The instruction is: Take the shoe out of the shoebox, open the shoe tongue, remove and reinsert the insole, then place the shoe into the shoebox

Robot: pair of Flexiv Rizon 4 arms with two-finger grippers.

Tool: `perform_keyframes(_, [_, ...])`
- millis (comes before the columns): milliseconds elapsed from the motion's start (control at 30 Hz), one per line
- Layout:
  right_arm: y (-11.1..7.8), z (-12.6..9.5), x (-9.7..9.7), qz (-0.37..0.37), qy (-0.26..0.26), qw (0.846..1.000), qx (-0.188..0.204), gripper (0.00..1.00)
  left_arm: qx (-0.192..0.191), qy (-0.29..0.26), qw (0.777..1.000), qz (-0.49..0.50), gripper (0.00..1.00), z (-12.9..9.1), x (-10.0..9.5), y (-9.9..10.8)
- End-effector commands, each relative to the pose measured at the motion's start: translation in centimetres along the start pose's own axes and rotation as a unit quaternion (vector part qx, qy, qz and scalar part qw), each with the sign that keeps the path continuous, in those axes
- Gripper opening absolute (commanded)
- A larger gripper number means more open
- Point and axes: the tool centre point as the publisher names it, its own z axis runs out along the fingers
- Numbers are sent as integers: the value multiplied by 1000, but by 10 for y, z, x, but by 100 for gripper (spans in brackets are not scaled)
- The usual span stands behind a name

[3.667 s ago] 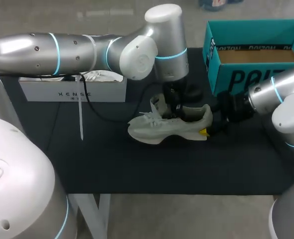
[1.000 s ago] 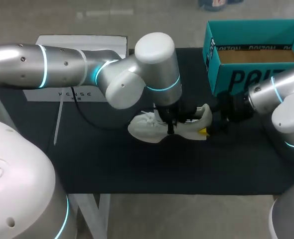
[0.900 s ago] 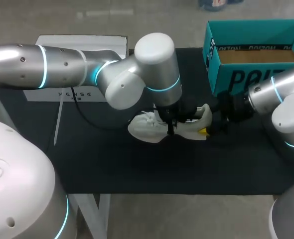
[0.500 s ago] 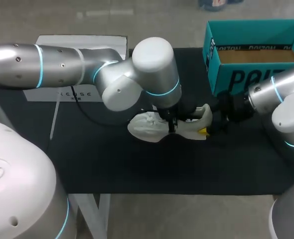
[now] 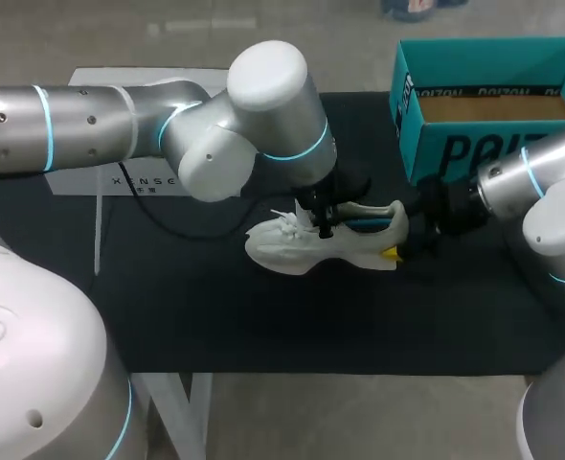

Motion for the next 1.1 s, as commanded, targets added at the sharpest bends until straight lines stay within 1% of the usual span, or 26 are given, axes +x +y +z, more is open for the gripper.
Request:
perform_keyframes(33, [-1, 3, 2, 0, -1, 1000, 2, 0, 21, 14, 1000, -5, 0, -3, -2, 4])
perform_keyframes(67, [-1, 3, 2, 0, -1, 1000, 2, 0, 29, 23, 999, -8, 0, -5, -3, 4])
perform_keyframes(333, [-1, 3, 2, 0, -1, 1000, 2, 0, 42, 23, 998, -33, 0, -24, -15, 11])
perform_keyframes(433, [-1, 3, 2, 0, -1, 1000, 2, 0, 50, 31, 997, -42, 0, -29, -18, 13])
perform_keyframes(567, [-1, 3, 2, 0, -1, 1000, 2, 0, 59, 60, 995, -43, 0, -24, -17, 12])
perform_keyframes(600, [-1, 3, 2, 0, -1, 1000, 2, 0, 67, 63, 995, -41, 0, -23, -16, 10])
perform_keyframes(700, [-1, 3, 2, 0, -1, 1000, 2, 0, 74, 64, 995, -26, 0, -20, -11, 1])
perform_keyframes(833, [-1, 3, 2, 0, -1, 1000, 2, 0, 74, 76, 994, -15, 0, -8, -10, -8])
perform_keyframes(933, [-1, 3, 2, 0, -1, 1000, 2, 0, 80, 98, 992, -16, 0, -2, -10, -12])
perform_keyframes(1100, [-1, 3, 2, 0, -1, 1000, 2, 0, 79, 117, 990, -6, 0, -1, -3, -18])
